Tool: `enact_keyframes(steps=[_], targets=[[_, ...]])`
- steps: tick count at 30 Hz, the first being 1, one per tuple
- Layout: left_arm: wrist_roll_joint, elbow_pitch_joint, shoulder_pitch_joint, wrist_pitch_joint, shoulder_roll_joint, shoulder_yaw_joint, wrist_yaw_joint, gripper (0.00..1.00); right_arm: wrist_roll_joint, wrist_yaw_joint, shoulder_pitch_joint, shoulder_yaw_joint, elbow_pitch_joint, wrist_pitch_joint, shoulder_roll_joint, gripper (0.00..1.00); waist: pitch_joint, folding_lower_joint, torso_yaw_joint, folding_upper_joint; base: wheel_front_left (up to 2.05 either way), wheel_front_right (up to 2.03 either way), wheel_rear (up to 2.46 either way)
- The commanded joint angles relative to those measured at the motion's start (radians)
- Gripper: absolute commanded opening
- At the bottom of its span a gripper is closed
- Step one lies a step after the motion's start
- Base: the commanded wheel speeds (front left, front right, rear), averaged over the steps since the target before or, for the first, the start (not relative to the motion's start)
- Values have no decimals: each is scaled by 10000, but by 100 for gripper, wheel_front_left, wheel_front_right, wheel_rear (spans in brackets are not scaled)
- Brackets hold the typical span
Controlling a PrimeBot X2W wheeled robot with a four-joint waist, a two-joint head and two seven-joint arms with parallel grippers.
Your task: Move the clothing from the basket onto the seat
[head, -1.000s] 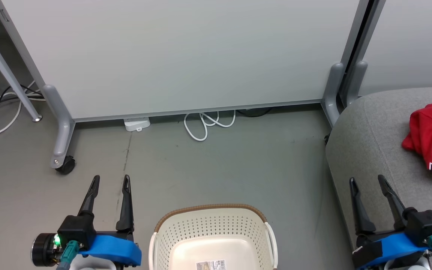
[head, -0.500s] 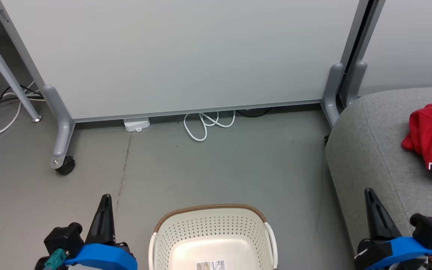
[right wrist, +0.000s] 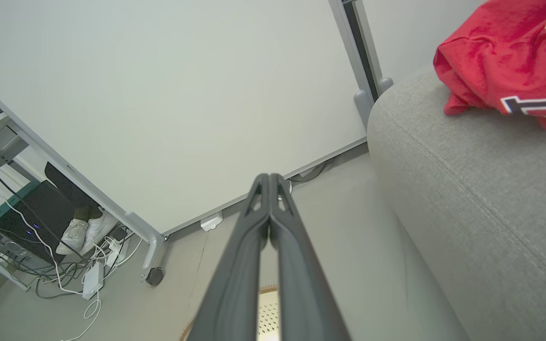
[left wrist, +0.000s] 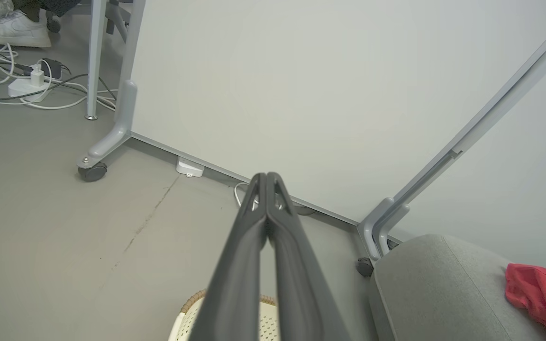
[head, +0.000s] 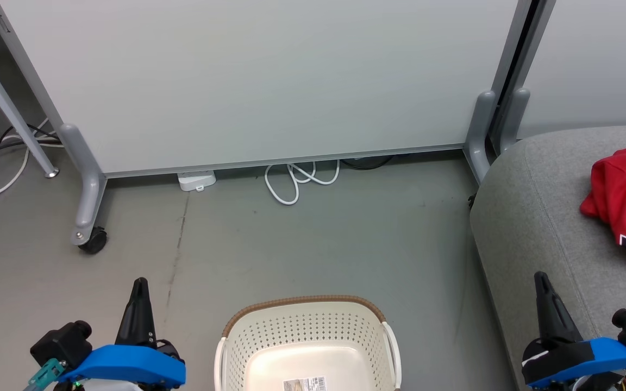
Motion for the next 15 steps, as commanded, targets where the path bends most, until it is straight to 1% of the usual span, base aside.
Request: enact_keyframes(steps=[1, 15], targets=[[-470, -218, -325, 94, 8, 111, -14, 0, 483, 0, -315, -41, -179, 115, -8, 0, 0, 0, -5, -1, 0, 0, 0], [-2544, -397, -422, 596, 1, 337, -15, 0, 2575, 1, -432, -127, -204, 631, 35, 0, 0, 0, -45, -1, 0, 0, 0]])
